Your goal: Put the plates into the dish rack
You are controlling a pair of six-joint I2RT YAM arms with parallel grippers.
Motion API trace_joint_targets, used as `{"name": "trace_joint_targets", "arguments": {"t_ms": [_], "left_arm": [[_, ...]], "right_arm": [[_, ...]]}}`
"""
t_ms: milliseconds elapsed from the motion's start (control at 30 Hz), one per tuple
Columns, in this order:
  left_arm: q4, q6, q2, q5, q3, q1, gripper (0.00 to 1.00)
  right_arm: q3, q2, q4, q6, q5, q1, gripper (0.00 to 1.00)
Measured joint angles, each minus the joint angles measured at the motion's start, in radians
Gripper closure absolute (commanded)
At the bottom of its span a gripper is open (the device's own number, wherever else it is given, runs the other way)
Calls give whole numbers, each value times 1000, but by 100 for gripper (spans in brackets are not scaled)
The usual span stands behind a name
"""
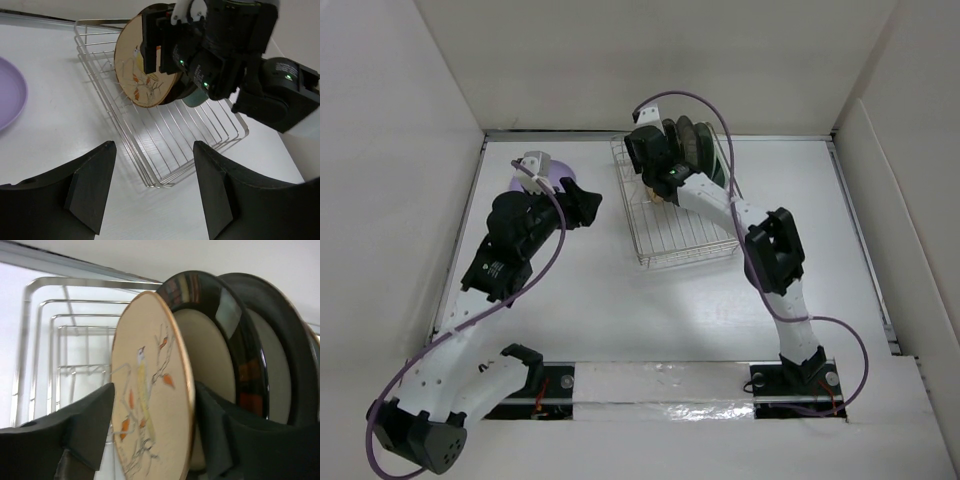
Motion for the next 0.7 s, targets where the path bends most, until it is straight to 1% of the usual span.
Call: {"name": "trace_joint_targets", "arguments": {"t_ms": [100,200,267,333,367,400,433,467,500,533,667,700], "left_arm": [[8,-16,22,-9,0,26,40],[12,-31,62,-8,0,64,42],[13,-46,96,-9,0,105,44],[13,-62,133,-9,0,142,50],[15,-72,147,-8,0,155,66],[15,-84,172,-8,0,176,81],[17,-89,190,2,0,197,97],[24,-104,208,15,-2,217,100],[34,-116,225,26,-8,238,100],[39,-124,239,35,-14,256,100],[61,-171,307,54,-38,324,100],[61,-180,325,50,-38,335,83]], "right_arm": [[-25,-46,-10,16,-10,15,16],[-31,-121,-21,31,-30,16,11],[-51,-203,-18,40,-52,17,11],[-77,-293,-14,49,-75,16,10],[-106,-348,6,59,-97,18,13],[-141,-406,21,68,-117,19,20],[-188,-468,40,78,-138,22,36],[-233,-528,51,87,-158,28,56],[-277,-582,68,96,-173,35,97],[-320,-634,88,108,-185,44,100],[-564,-829,177,176,-225,76,100],[-622,-866,195,193,-232,82,100]]}}
